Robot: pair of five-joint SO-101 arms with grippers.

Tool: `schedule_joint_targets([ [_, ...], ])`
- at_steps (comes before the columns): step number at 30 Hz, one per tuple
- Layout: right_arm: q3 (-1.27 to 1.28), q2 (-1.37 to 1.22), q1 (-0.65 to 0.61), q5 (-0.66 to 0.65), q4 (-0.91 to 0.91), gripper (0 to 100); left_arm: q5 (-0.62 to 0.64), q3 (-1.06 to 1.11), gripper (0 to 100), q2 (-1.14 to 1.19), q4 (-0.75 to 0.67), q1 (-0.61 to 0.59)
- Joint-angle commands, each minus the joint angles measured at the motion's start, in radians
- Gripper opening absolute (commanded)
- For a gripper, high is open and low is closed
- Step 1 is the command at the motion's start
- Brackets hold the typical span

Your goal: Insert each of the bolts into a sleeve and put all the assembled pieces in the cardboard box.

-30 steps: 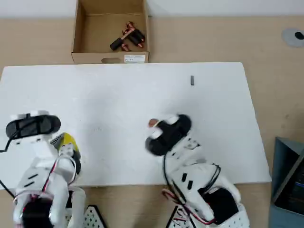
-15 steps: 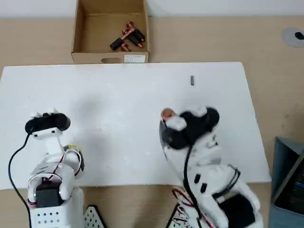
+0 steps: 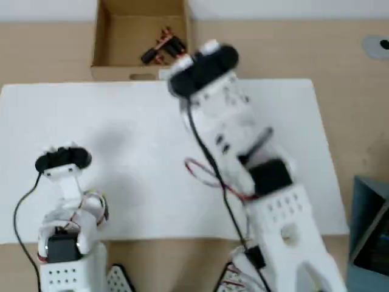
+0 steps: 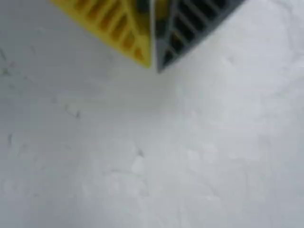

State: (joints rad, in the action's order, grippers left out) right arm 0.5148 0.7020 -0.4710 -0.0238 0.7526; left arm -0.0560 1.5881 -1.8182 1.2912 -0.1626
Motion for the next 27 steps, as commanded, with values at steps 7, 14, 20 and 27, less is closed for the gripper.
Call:
schedule_joint_targets([
  [7,-0.390,-0.487,0.042,-0.132,-0.227,0.9,-0.002,-0.003,1,-0.007,-0.018,-0.012],
  [14,-0.662,-0.866,0.044,-0.284,-0.341,0.9,-0.002,-0.003,1,-0.007,-0.018,-0.012],
  [20,-0.932,-1.188,0.044,-0.404,-0.347,1.2,-0.006,-0.003,1,-0.007,-0.018,-0.006],
  [27,-1.233,-1.472,0.039,-0.437,-0.287,1.5,-0.006,-0.003,1,-0.007,-0.018,-0.006],
])
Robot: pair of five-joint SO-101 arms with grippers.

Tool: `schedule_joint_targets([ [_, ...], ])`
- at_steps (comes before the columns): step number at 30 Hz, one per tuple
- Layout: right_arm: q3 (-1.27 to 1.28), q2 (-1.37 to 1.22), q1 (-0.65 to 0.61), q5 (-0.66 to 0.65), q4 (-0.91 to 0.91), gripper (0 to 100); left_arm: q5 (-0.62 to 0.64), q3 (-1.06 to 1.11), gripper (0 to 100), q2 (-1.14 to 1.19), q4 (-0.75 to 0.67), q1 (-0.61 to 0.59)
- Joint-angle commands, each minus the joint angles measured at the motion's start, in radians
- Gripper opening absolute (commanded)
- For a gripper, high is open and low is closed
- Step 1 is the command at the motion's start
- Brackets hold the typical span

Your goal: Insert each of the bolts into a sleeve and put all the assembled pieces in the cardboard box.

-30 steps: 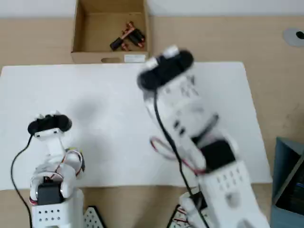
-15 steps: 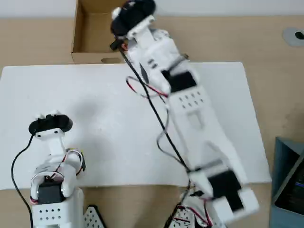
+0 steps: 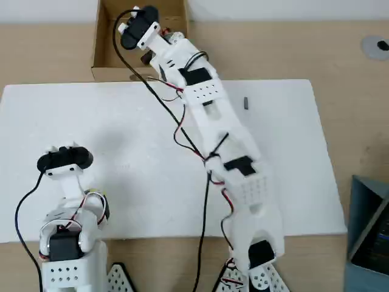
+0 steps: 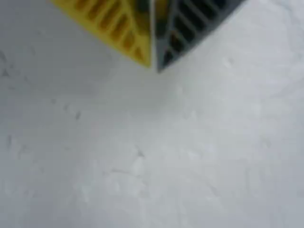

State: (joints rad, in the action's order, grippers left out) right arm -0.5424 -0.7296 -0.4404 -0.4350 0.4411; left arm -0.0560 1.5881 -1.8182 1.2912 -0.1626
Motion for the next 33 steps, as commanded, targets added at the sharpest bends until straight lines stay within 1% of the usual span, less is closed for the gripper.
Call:
schedule_joint_targets([
  [1,-0.216,-0.071,0.007,-0.035,0.052,2.6,-0.006,-0.003,1,-0.007,-0.018,-0.006],
  [6,-0.409,-0.189,0.013,-0.038,0.146,11.6,-0.006,-0.003,1,-0.007,-0.018,-0.006],
  [9,-0.510,-0.234,0.012,-0.038,0.213,11.7,-0.006,-0.003,1,-0.007,-0.018,-0.005],
  [13,-0.608,-0.282,0.013,-0.038,0.259,11.7,-0.006,-0.003,1,-0.007,-0.018,-0.005],
  [24,-0.750,-0.303,0.013,-0.038,0.370,11.7,-0.006,-0.003,1,-0.007,-0.018,-0.008],
  [27,-0.806,-0.302,0.013,-0.038,0.437,10.1,-0.005,-0.003,1,-0.007,-0.018,-0.011],
  [30,-0.900,-0.302,0.013,-0.038,0.529,0.9,-0.006,-0.003,1,-0.007,-0.018,-0.011],
  [33,-1.010,-0.302,0.015,-0.037,0.643,0.8,-0.006,-0.003,1,-0.007,-0.015,-0.009],
])
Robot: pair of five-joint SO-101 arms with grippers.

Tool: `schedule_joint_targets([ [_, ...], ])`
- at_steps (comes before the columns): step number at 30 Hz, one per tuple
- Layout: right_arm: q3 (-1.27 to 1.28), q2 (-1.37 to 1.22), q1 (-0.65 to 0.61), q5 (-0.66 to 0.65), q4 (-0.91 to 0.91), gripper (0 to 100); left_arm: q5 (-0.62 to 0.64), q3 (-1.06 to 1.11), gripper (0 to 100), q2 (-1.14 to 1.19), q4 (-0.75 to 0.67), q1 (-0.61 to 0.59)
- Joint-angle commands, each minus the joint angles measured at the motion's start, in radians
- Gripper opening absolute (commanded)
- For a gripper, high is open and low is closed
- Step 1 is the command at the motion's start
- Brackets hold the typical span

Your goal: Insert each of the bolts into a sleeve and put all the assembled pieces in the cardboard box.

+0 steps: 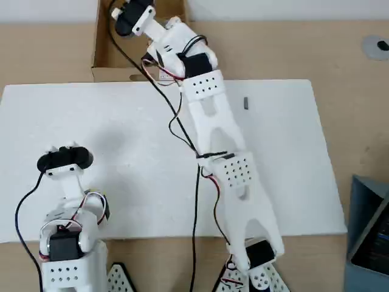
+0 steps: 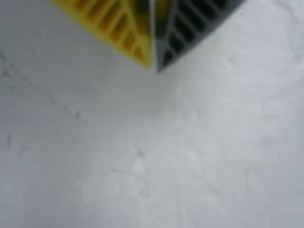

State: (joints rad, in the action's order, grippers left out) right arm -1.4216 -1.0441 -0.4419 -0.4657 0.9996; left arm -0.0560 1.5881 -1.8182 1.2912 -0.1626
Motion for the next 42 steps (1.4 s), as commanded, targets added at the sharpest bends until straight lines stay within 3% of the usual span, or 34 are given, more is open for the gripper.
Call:
schedule_joint_targets([
  [1,-0.174,0.013,0.019,-0.005,0.126,0.9,-0.006,-0.003,1,-0.007,-0.014,-0.011],
  [7,-0.248,0.091,0.062,0.002,0.333,0.9,-0.006,-0.003,1,-0.007,-0.014,-0.012],
  [19,-0.246,0.430,0.150,0.184,0.773,0.9,-0.006,-0.003,1,-0.007,-0.014,-0.011],
  [26,-0.216,0.581,0.232,0.253,0.790,0.9,-0.006,-0.003,1,-0.007,-0.014,-0.011],
  [31,-0.019,0.776,0.283,0.296,0.790,0.9,-0.006,-0.003,1,-0.007,-0.014,-0.011],
  [42,0.817,1.395,0.367,0.316,0.746,0.9,-0.006,-0.003,1,-0.007,-0.014,-0.011],
])
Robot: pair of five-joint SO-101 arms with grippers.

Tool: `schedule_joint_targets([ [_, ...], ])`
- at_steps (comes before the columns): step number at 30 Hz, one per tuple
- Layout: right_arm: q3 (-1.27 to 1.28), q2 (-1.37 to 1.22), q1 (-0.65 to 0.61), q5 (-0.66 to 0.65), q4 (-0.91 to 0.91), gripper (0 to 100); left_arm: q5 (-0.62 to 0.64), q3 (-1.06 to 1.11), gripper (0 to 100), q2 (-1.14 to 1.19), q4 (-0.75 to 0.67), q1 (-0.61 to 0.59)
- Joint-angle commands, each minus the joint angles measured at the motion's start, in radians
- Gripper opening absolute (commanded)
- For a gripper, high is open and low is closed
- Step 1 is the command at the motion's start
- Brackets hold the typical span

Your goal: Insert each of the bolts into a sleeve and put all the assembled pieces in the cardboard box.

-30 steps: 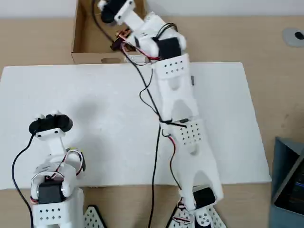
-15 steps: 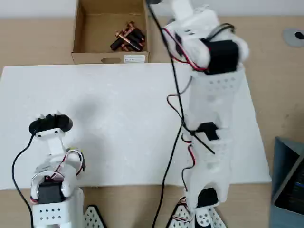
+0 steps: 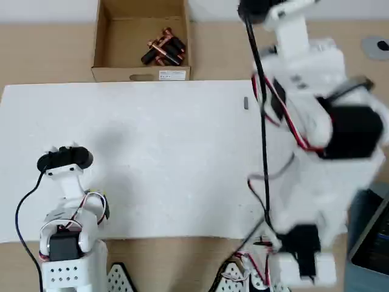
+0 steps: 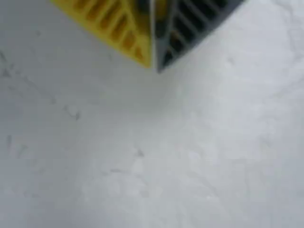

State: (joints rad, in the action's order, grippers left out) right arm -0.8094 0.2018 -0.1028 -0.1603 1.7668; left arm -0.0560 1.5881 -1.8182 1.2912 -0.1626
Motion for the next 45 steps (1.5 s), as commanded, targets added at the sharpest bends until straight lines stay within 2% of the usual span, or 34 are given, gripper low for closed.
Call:
schedule_joint_targets([
  [1,0.277,0.193,0.044,0.011,-0.048,0.9,-0.006,-0.003,1,-0.007,-0.014,-0.011],
  [10,0.992,0.582,0.119,0.066,-0.287,0.9,-0.006,-0.003,1,-0.007,-0.014,-0.011],
  [16,1.524,0.835,0.119,0.092,-0.529,0.9,-0.006,-0.003,1,-0.007,-0.014,-0.011],
  [21,1.853,1.012,0.119,0.095,-0.658,0.9,-0.006,-0.003,1,-0.007,-0.014,-0.011],
  [30,2.178,1.260,0.119,0.095,-0.779,0.9,-0.006,-0.003,1,-0.007,-0.014,-0.011],
  [45,2.497,1.647,0.114,0.089,-0.786,0.9,-0.006,-0.003,1,-0.007,-0.014,-0.011],
])
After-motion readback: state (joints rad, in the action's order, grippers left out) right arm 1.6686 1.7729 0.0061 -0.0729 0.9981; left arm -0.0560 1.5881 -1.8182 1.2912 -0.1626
